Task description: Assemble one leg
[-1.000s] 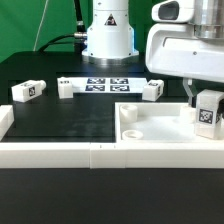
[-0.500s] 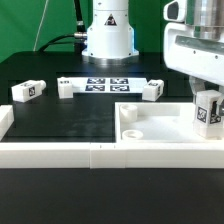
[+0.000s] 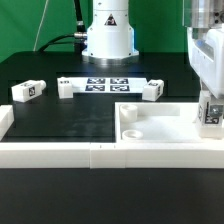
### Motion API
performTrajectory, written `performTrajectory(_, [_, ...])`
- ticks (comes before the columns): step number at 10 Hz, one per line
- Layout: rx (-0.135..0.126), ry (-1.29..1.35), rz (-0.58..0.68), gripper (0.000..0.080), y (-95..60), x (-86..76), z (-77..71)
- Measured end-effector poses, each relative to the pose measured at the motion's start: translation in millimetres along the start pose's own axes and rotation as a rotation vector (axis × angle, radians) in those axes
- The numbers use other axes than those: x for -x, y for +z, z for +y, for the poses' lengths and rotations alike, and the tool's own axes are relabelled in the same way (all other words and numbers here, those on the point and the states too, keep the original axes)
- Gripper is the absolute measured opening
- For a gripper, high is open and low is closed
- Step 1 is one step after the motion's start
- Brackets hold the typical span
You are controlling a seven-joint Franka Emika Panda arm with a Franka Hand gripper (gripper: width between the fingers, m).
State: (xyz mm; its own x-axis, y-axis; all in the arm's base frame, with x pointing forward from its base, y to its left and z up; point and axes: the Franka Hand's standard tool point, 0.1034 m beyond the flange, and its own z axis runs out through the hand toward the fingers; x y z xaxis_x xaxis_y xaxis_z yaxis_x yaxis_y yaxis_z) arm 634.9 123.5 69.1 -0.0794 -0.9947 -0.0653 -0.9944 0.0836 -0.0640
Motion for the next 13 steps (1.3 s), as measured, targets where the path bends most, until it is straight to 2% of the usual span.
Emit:
performTrajectory(1, [0.000,-0.004,0.000,0.0292,0.2,0.4,0.2])
performTrajectory(2, [0.002,-0.029,0.000,0.0482,0.2,0.1,0.2])
performTrajectory(3, [0.005,-0.140,-0.003,0.0612,-0.3,-1.9,-2.5])
performTrajectory(5, [0.005,-0.266,0.000,0.0639,-0.4,-5.4,-4.1])
performTrajectory(7, [0.010,-0.525,-0.002,0.0648,-1.5,-3.9,-4.4])
performTrajectory(13, [0.014,-1.083,-0.001,0.0649,-1.0,0.2,-3.8])
